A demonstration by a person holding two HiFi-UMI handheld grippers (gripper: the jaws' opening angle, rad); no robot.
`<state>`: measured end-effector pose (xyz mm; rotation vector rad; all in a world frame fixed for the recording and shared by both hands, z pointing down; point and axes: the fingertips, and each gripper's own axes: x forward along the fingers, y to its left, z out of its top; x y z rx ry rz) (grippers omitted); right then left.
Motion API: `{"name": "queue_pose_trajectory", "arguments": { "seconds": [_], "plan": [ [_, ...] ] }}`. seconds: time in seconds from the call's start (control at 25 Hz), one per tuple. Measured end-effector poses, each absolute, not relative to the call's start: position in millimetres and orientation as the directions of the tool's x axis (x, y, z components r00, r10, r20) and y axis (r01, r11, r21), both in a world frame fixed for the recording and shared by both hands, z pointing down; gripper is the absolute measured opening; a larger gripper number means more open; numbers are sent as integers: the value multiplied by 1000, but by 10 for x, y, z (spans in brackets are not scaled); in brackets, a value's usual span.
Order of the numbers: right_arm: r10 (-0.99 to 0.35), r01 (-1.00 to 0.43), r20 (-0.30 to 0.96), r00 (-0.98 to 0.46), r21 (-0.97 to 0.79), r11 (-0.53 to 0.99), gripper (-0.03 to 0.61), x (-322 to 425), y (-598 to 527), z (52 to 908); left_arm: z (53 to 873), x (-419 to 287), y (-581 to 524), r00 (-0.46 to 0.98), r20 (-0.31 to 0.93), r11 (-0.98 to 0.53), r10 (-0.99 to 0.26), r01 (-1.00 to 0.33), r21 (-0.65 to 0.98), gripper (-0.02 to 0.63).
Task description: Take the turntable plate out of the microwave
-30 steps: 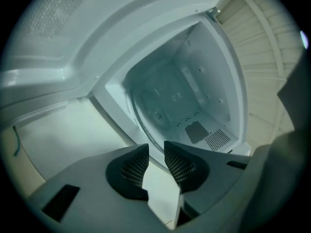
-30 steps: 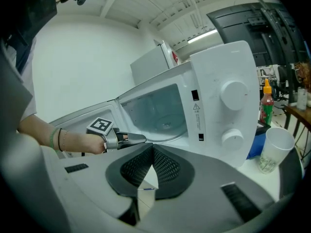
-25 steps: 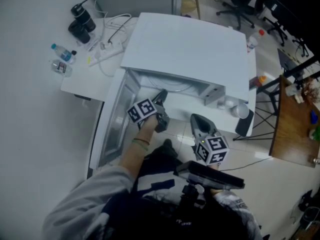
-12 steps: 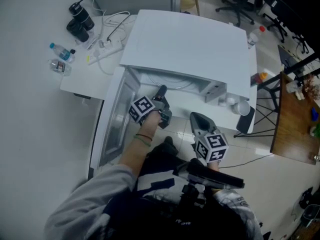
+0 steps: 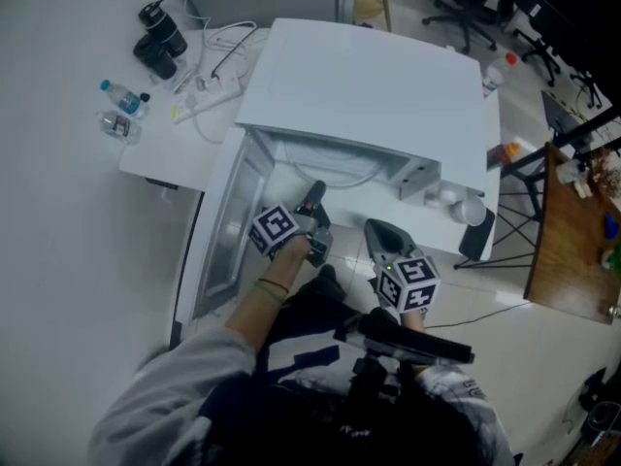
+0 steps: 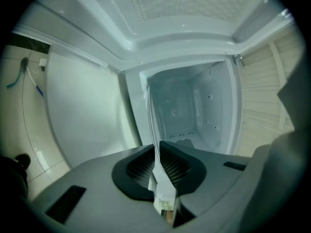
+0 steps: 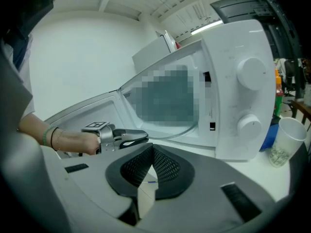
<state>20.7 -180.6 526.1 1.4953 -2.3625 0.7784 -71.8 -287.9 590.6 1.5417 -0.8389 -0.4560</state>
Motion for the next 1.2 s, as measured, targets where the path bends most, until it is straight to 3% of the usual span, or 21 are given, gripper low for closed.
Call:
{"name": "queue_pose_trajectory", "arguments": {
  "seconds": [0.28,0.32,0.4,0.56,1.0,1.08,1.2],
  "plan": [
    [-677,-843,533,-507,-472,260,17,99,-1871,5706,5927,-731,-2618,694,179,32,-697,-220,975,34],
    [-666,-815,519,-535,-523,248,42,61,-1894,5742,5936,-745,-2608,693,184,34,-697,-224,974,34],
    [-658,-742,467,-591,-635,216,163,1,-1960,5752,5951,-777,-2601,689,182,33,-702,-223,974,34],
    [-680,-611,386,-623,-783,116,181,18,-2132,5782,5926,-809,-2606,695,166,7,-699,-225,974,34],
    [-725,-496,317,-612,-867,40,176,6,-2509,5868,5949,-787,-2479,710,172,22,-683,-215,976,34],
    [-740,-493,326,-588,-870,7,86,48,-2515,5932,5915,-775,-2460,716,157,1,-680,-213,977,34],
    [-752,-470,315,-579,-883,-8,66,102,-2507,5969,5925,-760,-2436,730,145,-33,-667,-224,974,38]
  ]
}}
